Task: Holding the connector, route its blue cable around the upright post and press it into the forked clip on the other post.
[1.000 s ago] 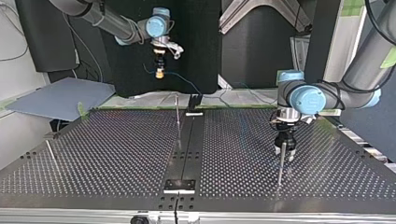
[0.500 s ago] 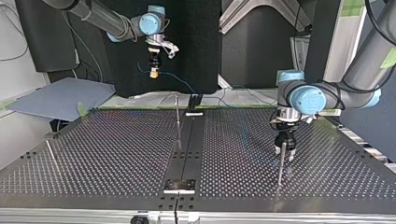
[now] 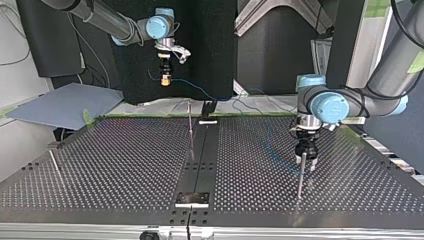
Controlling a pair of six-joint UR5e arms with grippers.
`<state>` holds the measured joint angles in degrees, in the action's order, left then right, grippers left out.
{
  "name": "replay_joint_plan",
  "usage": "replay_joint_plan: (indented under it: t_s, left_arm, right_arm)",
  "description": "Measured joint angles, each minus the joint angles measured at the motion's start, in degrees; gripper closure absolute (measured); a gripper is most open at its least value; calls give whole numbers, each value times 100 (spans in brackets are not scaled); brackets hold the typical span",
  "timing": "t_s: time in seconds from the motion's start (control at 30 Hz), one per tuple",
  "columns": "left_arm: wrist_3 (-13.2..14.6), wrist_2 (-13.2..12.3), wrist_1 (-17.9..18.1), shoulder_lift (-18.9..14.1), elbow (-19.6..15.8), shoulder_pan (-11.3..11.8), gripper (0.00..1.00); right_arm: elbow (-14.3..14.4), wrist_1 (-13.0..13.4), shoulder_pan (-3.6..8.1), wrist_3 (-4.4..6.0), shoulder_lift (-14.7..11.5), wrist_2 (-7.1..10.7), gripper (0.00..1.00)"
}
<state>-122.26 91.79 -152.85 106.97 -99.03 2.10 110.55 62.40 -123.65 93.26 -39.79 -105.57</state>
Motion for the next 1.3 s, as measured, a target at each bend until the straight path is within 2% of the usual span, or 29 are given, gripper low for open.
replay_joint_plan:
  t_s: [0.13, 0.3, 0.43, 0.73, 0.93, 1.1, 1.3]
  left_arm:
    - [67, 22, -93, -3, 0, -1, 0]
    - [-61, 8, -307, -4, 0, 10, 0]
    - [-95, 96, -490, -5, 0, 44, 0]
    - [283, 537, -960, -42, -88, 128, 0]
    - [349, 785, -1242, -251, -335, 323, 0]
    - [318, 856, -1484, -488, -576, 485, 0]
    - [325, 894, -1765, -771, -767, 530, 0]
  right_arm:
    - [-1, -1, 9, 1, 0, 34, 100]
    - [0, -12, 11, 0, 0, 53, 100]
    - [2, -14, 11, 1, 1, 60, 100]
    - [-1, -18, 12, 1, 1, 62, 100]
    - [-1, -18, 11, -5, 1, 62, 100]
    - [-1, -21, 11, -14, 1, 64, 100]
    - [0, -41, 11, -17, 1, 70, 100]
